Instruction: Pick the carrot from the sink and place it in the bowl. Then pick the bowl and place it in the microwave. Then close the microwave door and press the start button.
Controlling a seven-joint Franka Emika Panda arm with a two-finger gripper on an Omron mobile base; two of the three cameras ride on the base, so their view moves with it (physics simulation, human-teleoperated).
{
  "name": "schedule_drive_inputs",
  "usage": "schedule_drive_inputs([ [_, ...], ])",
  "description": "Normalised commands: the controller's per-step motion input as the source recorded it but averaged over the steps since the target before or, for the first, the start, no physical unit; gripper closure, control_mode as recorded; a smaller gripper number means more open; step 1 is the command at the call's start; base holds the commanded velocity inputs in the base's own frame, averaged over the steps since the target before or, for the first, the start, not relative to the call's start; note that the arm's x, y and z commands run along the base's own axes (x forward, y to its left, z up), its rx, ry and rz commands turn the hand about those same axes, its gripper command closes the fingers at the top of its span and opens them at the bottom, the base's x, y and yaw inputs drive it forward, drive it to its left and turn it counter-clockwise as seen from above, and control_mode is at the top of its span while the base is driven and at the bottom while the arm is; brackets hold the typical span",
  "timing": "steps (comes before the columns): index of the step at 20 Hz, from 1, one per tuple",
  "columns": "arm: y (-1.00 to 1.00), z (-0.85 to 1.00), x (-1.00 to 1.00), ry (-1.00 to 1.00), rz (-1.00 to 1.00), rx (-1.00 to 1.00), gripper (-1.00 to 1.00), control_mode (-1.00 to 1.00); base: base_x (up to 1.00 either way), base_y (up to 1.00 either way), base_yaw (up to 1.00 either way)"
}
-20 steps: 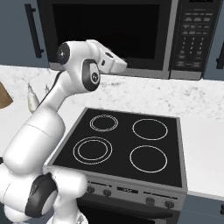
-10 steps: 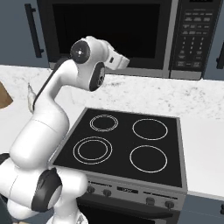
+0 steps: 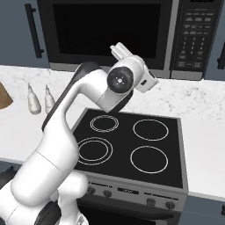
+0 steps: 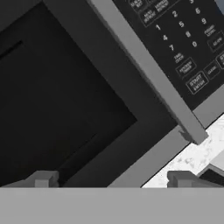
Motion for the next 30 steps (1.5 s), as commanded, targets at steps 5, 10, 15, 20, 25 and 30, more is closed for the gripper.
schedule_drive_inputs([
  [5,-0.98,0.0,-0.46,0.06,-0.09,0.31,-1.0,-1.0,0.0,0.0,0.0],
  [10,-0.56,-0.02,0.06,0.21,-0.04,0.25,-1.0,-1.0,0.0,0.0,0.0],
  [15,-0.22,-0.32,0.04,0.05,0.0,0.17,-1.0,-1.0,0.0,0.0,0.0],
  [20,-0.13,-0.41,-0.01,-0.03,0.0,0.15,-1.0,-1.0,0.0,0.0,0.0],
  [25,0.0,-0.28,0.02,-0.05,0.0,0.15,-1.0,-1.0,0.0,0.0,0.0],
  [30,0.0,-0.05,0.17,-0.05,0.0,0.15,-1.0,-1.0,0.0,0.0,0.0],
])
